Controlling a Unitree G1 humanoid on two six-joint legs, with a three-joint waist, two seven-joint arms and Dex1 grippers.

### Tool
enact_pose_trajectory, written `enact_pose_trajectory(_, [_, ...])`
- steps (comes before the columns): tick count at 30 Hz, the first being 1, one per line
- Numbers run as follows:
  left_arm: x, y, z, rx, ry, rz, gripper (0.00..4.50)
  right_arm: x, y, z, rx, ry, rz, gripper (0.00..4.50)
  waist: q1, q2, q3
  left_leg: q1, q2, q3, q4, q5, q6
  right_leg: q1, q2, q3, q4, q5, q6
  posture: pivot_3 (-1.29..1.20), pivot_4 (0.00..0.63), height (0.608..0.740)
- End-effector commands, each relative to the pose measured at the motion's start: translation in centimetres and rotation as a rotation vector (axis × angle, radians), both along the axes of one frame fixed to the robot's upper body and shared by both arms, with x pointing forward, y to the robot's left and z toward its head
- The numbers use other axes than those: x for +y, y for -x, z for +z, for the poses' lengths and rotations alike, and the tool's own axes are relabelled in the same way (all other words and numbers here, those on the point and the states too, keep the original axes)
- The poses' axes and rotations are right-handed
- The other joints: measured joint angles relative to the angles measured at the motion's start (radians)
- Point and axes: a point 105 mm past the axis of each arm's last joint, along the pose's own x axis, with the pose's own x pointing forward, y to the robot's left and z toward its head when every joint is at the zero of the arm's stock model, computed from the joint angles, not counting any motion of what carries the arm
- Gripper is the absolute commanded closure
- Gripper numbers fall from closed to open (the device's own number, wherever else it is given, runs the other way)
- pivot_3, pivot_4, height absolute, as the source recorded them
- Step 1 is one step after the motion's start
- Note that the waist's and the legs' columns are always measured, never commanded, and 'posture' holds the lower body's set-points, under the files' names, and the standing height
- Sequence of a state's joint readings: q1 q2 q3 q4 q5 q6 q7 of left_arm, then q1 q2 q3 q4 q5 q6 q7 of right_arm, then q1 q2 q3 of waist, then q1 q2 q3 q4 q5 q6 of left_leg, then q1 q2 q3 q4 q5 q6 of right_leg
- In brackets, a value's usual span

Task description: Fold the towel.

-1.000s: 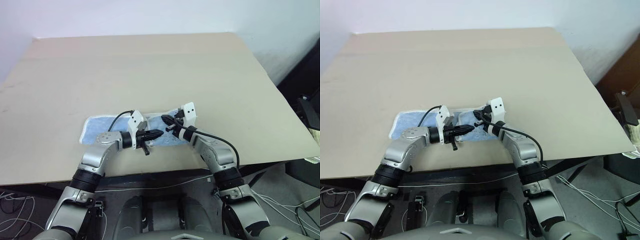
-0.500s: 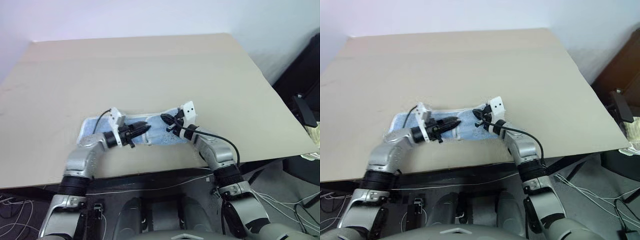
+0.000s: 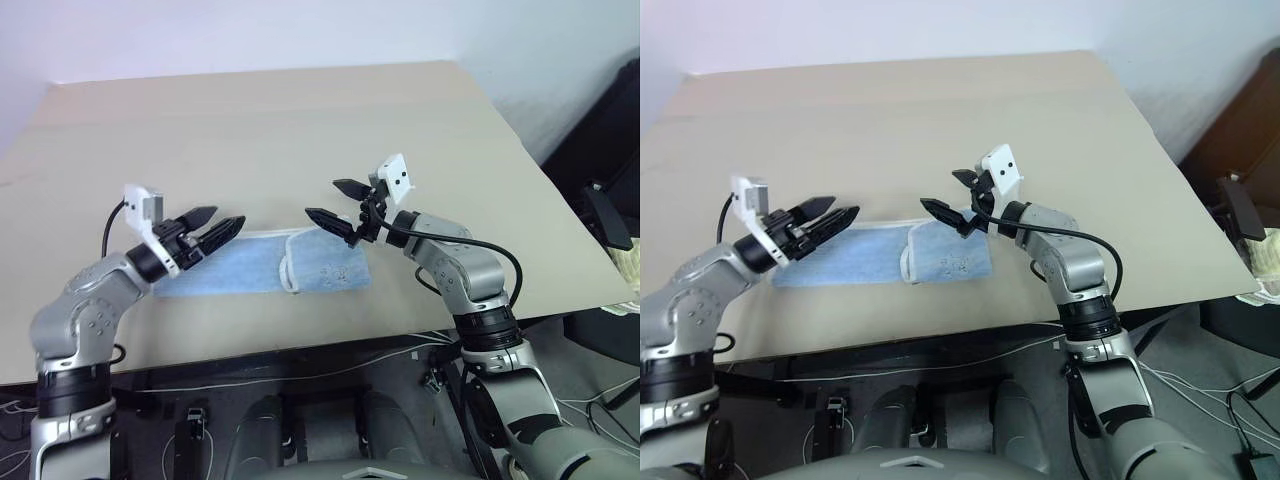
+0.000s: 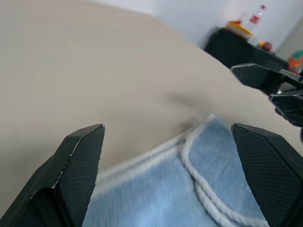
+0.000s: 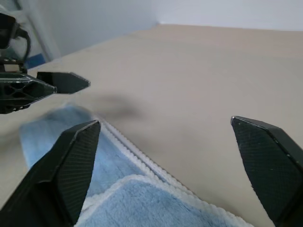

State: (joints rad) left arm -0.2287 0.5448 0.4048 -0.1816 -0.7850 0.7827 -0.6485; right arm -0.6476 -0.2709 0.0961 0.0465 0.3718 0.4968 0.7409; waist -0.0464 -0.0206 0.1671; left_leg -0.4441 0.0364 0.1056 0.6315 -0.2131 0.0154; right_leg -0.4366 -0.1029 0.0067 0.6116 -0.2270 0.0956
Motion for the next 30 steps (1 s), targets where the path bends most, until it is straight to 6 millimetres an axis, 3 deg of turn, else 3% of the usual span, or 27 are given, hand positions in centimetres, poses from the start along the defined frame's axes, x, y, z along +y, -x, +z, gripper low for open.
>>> enact_pose_trajectory(1, [2.5, 1.4, 1.3, -0.007, -0.006, 0.148, 0.0, 0.9, 1.4, 2.3, -0.097, 0.023, 0.117, 0.02, 0.001, 0.0, 0.0, 0.0, 0.0, 0.0, 0.0, 0.0, 0.0, 0.0, 0.0, 0.0, 0.0, 0.0, 0.0, 0.0, 0.15, 0.74])
enact_pose_trajectory(4, [5.1, 2.1, 0.6, 0.038, 0.023, 0.338, 0.0, 1.0, 1.4, 2.6, -0.101, 0.026, 0.136, 0.02, 0.001, 0.0, 0.0, 0.0, 0.0, 0.0, 0.0, 0.0, 0.0, 0.0, 0.0, -0.001, 0.0, 0.0, 0.0, 0.0, 0.15, 0.74])
enact_pose_trajectory(8, [6.8, 3.7, -1.3, 0.139, 0.045, 0.5, 0.0, 1.4, 1.7, 2.4, -0.088, 0.033, 0.172, 0.02, 0.002, 0.0, 0.0, 0.0, 0.0, 0.0, 0.0, 0.0, -0.001, 0.0, -0.001, -0.001, 0.0, 0.0, -0.001, 0.0, 0.15, 0.74])
enact_pose_trajectory(18, [6.0, 6.9, -5.1, 0.405, 0.144, 0.562, 0.0, 2.3, 1.9, 1.4, -0.068, 0.072, 0.228, 0.02, 0.0, 0.0, 0.0, 0.0, -0.001, -0.001, -0.002, 0.0, -0.002, -0.002, -0.005, -0.001, -0.001, -0.001, -0.001, 0.0, 0.15, 0.74])
enact_pose_trajectory(24, [6.0, 6.8, -5.9, 0.488, 0.283, 0.595, 0.0, 2.6, 1.8, 0.6, -0.068, 0.098, 0.227, 0.02, 0.002, 0.0, 0.0, 0.0, -0.002, -0.001, -0.004, 0.0, -0.002, -0.004, -0.006, -0.001, -0.002, -0.001, -0.002, 0.0, 0.15, 0.74])
enact_pose_trajectory(30, [5.2, 4.9, -5.8, 0.525, 0.383, 0.576, 0.0, 2.4, 1.5, 0.0, -0.079, 0.119, 0.193, 0.02, 0.008, 0.0, 0.0, 0.0, -0.004, -0.001, -0.005, 0.0, -0.002, -0.004, -0.011, -0.006, -0.002, -0.001, -0.003, 0.0, 0.15, 0.74])
